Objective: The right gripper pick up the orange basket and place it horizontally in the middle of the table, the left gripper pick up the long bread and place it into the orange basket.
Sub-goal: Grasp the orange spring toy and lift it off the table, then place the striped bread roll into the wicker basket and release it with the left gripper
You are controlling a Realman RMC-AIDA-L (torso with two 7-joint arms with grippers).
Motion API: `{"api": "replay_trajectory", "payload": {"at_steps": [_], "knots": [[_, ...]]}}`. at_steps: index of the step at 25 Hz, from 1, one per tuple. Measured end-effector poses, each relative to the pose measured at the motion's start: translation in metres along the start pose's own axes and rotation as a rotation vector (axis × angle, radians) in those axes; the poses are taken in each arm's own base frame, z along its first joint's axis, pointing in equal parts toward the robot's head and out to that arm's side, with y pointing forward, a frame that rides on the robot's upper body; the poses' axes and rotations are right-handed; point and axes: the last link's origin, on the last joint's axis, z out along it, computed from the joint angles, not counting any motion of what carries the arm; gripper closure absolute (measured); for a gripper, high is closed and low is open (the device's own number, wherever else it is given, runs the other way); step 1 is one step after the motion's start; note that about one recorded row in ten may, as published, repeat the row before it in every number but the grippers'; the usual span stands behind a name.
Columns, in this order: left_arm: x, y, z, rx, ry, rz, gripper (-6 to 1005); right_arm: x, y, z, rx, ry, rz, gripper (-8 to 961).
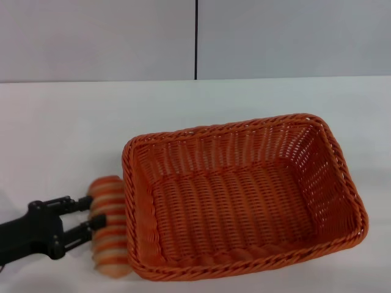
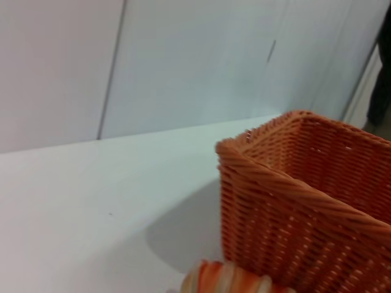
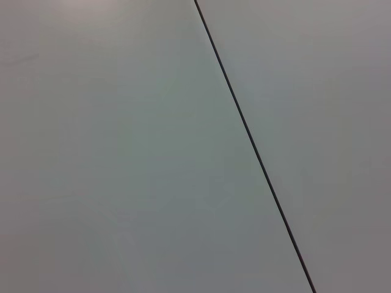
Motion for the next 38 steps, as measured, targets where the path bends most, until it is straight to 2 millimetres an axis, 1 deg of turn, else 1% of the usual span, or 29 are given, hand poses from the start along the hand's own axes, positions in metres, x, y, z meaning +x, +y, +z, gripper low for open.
{"api": "replay_trajectory", "payload": {"at_steps": [8,9,10,11,12,14,16,17,18,19,20,21,22,23,24,25,27,28,29,30,31,32,33,34,35,36,37,38], "knots": [[0.011,-0.016,-0.022,0.105,0.020,0.050,565,0.000,0.000,0.003,-0.005,-0.004,0.001,437],[0.015,-0.021,-0.030,0.146,0.030,0.065,574,0.001,0.001,0.004,-0.006,-0.004,0.002,437],[0.015,-0.021,-0.030,0.146,0.030,0.065,584,0.001,0.001,0.004,-0.006,-0.004,0.002,437],[0.018,-0.024,-0.035,0.174,0.041,0.072,593,0.001,0.001,0.004,-0.006,-0.004,0.003,437],[0.022,-0.030,-0.044,0.220,0.057,0.080,603,0.001,0.000,0.005,-0.003,-0.007,0.003,437],[0.024,-0.031,-0.047,0.231,0.062,0.083,610,0.001,0.000,0.005,0.001,-0.009,0.005,437],[0.030,-0.035,-0.054,0.261,0.079,0.096,617,0.002,0.000,0.005,0.002,-0.008,0.006,437],[0.036,-0.038,-0.058,0.276,0.101,0.106,621,0.002,0.000,0.005,0.002,-0.008,0.008,437],[0.036,-0.038,-0.058,0.276,0.101,0.106,624,0.003,0.001,0.006,0.002,-0.008,0.010,437],[0.049,-0.039,-0.064,0.287,0.152,0.118,627,0.003,0.001,0.008,-0.001,-0.009,0.012,437],[0.049,-0.039,-0.064,0.287,0.152,0.118,631,0.003,0.001,0.008,-0.001,-0.009,0.012,437],[0.057,-0.040,-0.067,0.288,0.189,0.125,634,0.004,0.001,0.008,-0.002,-0.010,0.013,437],[0.057,-0.040,-0.067,0.288,0.189,0.125,638,0.004,0.001,0.009,-0.003,-0.010,0.014,437],[0.082,-0.036,-0.075,0.264,0.293,0.157,642,0.004,0.001,0.010,-0.005,-0.011,0.014,437],[0.096,-0.031,-0.076,0.227,0.347,0.176,645,0.004,0.002,0.011,-0.008,-0.013,0.015,437],[0.096,-0.031,-0.076,0.227,0.347,0.176,653,0.004,0.002,0.011,-0.008,-0.013,0.015,437],[0.108,-0.023,-0.073,0.160,0.409,0.180,670,0.004,0.002,0.012,-0.010,-0.014,0.015,437],[0.112,-0.020,-0.071,0.128,0.431,0.181,679,0.004,0.002,0.013,-0.011,-0.014,0.015,437],[0.116,-0.012,-0.061,0.045,0.461,0.174,687,0.004,0.002,0.013,-0.011,-0.015,0.016,437],[0.116,-0.012,-0.061,0.045,0.461,0.174,705,0.004,0.002,0.013,-0.011,-0.015,0.016,437],[0.116,-0.009,-0.056,0.009,0.467,0.167,722,0.004,0.002,0.013,-0.011,-0.015,0.016,437],[0.112,-0.002,-0.041,-0.063,0.470,0.146,740,0.005,0.003,0.012,-0.010,-0.014,0.018,437],[0.112,-0.002,-0.041,-0.063,0.470,0.146,749,0.005,0.003,0.012,-0.010,-0.014,0.018,437],[0.104,0.007,-0.023,-0.135,0.469,0.124,758,0.005,0.003,0.011,-0.008,-0.013,0.022,437],[0.104,0.007,-0.023,-0.135,0.469,0.124,767,0.005,0.003,0.011,-0.008,-0.013,0.022,437],[0.102,0.010,-0.017,-0.155,0.471,0.123,776,0.005,0.003,0.011,-0.009,-0.013,0.022,437],[0.096,0.015,-0.005,-0.187,0.476,0.115,785,0.006,0.003,0.011,-0.010,-0.012,0.023,437],[0.096,0.015,-0.005,-0.187,0.476,0.115,792,0.006,0.003,0.011,-0.010,-0.012,0.023,437]]}}
